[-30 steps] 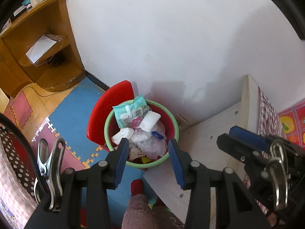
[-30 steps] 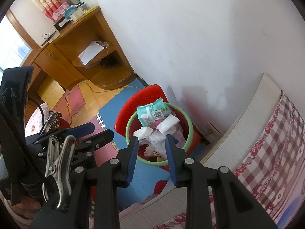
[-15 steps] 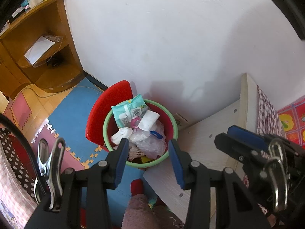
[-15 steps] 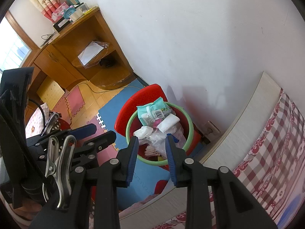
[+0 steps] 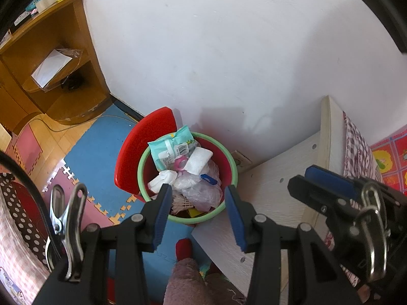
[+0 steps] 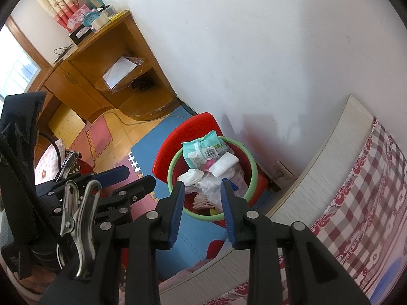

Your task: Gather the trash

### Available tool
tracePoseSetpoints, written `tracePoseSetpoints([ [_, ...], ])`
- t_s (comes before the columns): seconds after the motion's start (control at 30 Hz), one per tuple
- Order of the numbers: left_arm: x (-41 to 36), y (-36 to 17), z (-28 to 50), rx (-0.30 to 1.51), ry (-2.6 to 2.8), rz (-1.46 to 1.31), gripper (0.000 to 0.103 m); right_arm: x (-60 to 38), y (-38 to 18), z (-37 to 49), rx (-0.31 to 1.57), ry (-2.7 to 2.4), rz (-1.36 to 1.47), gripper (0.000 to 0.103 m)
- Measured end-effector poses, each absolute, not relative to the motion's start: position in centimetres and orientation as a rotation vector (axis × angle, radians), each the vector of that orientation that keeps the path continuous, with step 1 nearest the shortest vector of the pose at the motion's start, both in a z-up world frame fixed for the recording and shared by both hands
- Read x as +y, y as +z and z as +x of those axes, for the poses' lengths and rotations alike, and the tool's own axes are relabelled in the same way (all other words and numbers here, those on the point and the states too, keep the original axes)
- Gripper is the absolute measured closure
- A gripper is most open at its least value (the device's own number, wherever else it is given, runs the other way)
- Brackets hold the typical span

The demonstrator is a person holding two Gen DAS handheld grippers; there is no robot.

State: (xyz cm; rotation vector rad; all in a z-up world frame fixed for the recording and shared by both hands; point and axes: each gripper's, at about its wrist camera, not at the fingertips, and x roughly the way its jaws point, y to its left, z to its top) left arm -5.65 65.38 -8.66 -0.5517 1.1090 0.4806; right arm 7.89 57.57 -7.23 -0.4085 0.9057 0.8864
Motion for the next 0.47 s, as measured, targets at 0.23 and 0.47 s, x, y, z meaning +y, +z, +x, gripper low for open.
tracePoseSetpoints([
  [0.23,65.42,-8.66,-5.65,1.11,0.481,-0.552,0.058,57.56,-7.25,7.87,0.903,0.888,-0.411,0.073],
  [0.47,65.53,-8.67,-5.72,1.114,0.482,-0.547,0.058,57.59,-7.15,7.92,0.904,0.886,-0.409,0.073],
])
